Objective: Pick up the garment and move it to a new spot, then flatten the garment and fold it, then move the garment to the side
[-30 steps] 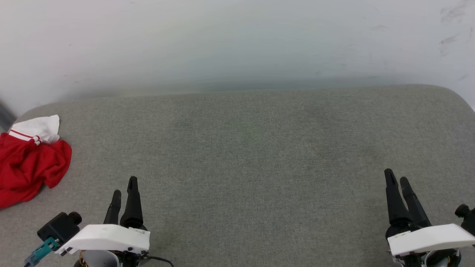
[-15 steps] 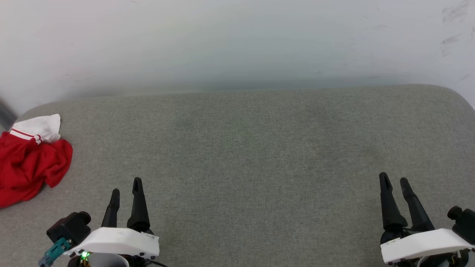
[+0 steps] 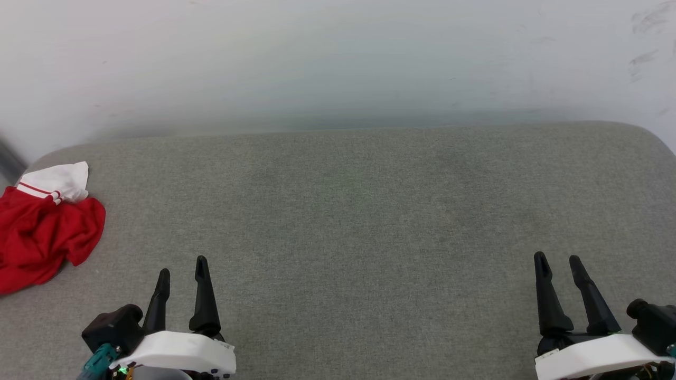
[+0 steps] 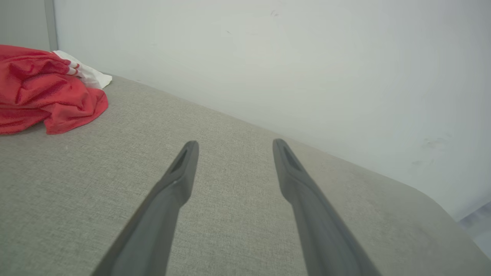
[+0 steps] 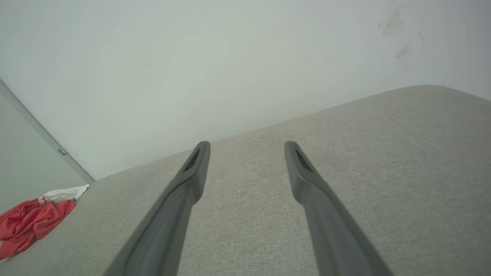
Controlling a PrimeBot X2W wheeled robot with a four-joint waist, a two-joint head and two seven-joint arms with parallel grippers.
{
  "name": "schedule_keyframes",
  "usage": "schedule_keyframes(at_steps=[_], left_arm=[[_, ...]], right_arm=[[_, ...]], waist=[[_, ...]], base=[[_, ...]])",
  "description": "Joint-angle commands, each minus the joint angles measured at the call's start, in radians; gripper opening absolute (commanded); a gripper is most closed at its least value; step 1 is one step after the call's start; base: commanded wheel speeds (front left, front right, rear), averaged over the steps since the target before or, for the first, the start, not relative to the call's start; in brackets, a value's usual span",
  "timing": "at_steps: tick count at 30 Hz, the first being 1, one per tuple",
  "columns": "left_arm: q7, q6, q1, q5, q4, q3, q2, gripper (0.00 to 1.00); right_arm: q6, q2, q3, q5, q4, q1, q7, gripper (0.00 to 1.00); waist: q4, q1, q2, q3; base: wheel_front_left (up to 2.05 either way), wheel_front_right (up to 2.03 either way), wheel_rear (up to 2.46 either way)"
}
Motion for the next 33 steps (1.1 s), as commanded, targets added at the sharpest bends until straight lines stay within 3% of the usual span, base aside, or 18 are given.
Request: schedule_keyframes(at_steps=[1, 33], left_arm=[[-0.009, 0.005, 0.003, 0.020, -0.012, -0.003, 0.002, 1.00], [-0.079, -0.025, 0.049, 0.285, -0.001, -0.038, 0.002, 1.00]], right_arm=[[0.000, -0.001, 0.001, -0.021, -0.014, 0.006, -0.007, 1.00], [0.000, -0.001, 0.006, -0.265, -0.056, 0.055, -0.078, 1.00]], waist=[[0.000, 0.0000, 0.0000, 0.000], [0.005, 0.0000, 0.0000, -0.008]], base=[[0.00, 0.00, 0.00], [0.00, 0.00, 0.00]])
